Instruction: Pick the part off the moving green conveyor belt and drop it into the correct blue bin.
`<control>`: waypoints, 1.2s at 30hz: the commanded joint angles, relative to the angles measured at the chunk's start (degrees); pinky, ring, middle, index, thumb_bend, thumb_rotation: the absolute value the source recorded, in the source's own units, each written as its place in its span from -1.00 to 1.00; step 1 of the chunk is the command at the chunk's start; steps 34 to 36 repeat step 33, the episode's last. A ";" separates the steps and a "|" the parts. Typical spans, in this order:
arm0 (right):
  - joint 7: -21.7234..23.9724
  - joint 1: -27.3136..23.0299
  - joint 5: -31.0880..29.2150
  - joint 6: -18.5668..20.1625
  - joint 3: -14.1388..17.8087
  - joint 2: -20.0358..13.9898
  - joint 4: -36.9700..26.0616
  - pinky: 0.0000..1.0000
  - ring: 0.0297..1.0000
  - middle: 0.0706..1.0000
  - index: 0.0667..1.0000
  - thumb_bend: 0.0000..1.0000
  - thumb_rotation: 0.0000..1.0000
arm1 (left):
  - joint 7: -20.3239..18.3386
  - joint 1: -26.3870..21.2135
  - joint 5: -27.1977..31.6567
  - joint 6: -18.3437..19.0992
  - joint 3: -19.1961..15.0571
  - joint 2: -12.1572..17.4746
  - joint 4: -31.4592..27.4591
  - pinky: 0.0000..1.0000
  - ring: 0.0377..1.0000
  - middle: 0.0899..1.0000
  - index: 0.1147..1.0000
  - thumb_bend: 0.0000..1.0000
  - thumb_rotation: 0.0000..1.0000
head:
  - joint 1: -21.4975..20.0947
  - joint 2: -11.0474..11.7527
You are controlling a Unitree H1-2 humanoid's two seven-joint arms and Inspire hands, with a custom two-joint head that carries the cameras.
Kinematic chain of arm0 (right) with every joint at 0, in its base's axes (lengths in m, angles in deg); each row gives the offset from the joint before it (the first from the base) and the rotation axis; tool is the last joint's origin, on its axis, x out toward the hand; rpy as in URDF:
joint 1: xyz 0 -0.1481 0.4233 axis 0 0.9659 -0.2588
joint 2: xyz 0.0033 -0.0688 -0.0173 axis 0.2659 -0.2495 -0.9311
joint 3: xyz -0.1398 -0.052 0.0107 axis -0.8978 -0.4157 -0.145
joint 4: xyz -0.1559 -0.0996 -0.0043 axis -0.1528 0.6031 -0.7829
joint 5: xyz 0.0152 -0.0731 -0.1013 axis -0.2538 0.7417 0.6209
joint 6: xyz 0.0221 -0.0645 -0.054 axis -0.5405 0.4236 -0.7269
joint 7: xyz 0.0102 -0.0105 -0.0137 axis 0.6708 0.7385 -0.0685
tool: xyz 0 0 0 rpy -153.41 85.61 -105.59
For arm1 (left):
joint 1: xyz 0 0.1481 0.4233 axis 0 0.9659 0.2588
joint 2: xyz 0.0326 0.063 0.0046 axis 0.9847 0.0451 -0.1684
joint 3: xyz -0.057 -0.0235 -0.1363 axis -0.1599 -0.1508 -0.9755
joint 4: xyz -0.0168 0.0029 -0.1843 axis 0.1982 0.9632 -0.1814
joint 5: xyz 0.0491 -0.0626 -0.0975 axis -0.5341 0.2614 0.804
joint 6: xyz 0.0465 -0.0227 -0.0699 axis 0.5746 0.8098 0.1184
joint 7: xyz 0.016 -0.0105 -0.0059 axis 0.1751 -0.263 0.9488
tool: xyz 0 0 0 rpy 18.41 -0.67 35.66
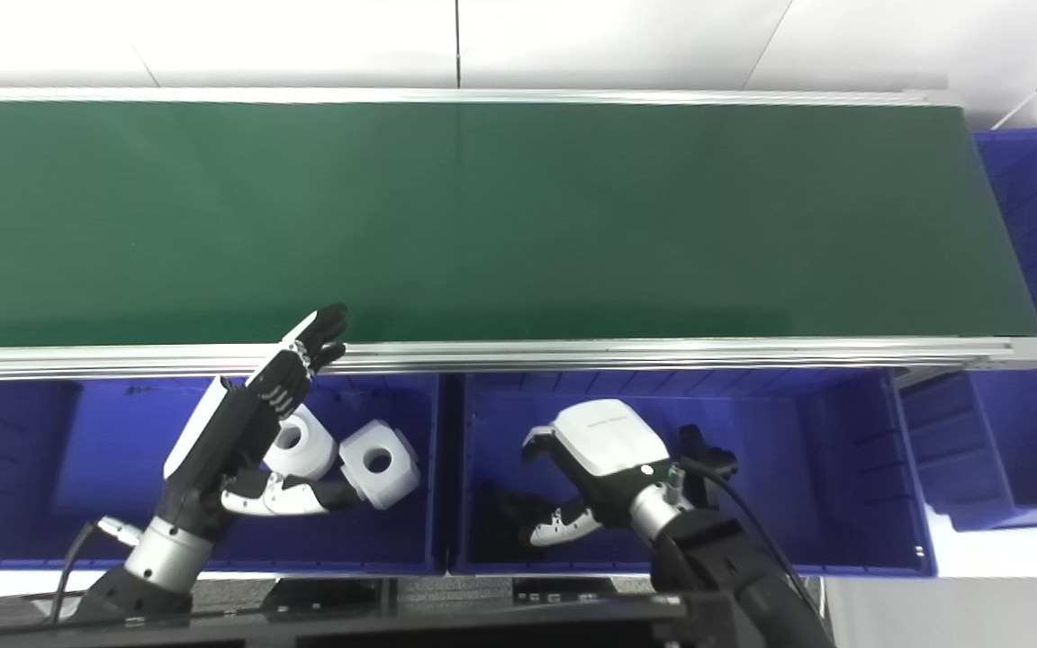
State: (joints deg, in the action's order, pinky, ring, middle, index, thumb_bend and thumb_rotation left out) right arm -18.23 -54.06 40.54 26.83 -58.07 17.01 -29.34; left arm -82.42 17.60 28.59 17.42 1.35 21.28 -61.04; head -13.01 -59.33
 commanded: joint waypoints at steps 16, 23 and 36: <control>-26.12 20.24 -40.26 -18.94 7.41 11.38 -3.72 0.55 0.80 1.00 1.00 0.53 0.38 | -0.14 0.99 -2.82 -4.04 0.20 -0.22 1.26 0.89 0.96 0.96 0.88 0.58 -0.23 | 5.19 7.45; -28.52 18.16 -44.88 -31.28 7.30 11.15 7.41 0.73 0.85 0.97 1.00 0.59 0.23 | -0.29 0.30 -1.05 -7.31 0.56 -0.65 6.60 0.86 0.94 0.95 0.88 0.60 -0.28 | 7.49 13.63; -31.83 15.66 -45.30 -34.13 6.88 11.43 14.26 0.73 0.82 0.94 0.99 0.66 0.06 | -1.36 -0.18 0.93 -7.43 0.44 -0.88 10.70 0.78 0.90 0.92 0.84 0.61 -0.39 | 8.73 19.54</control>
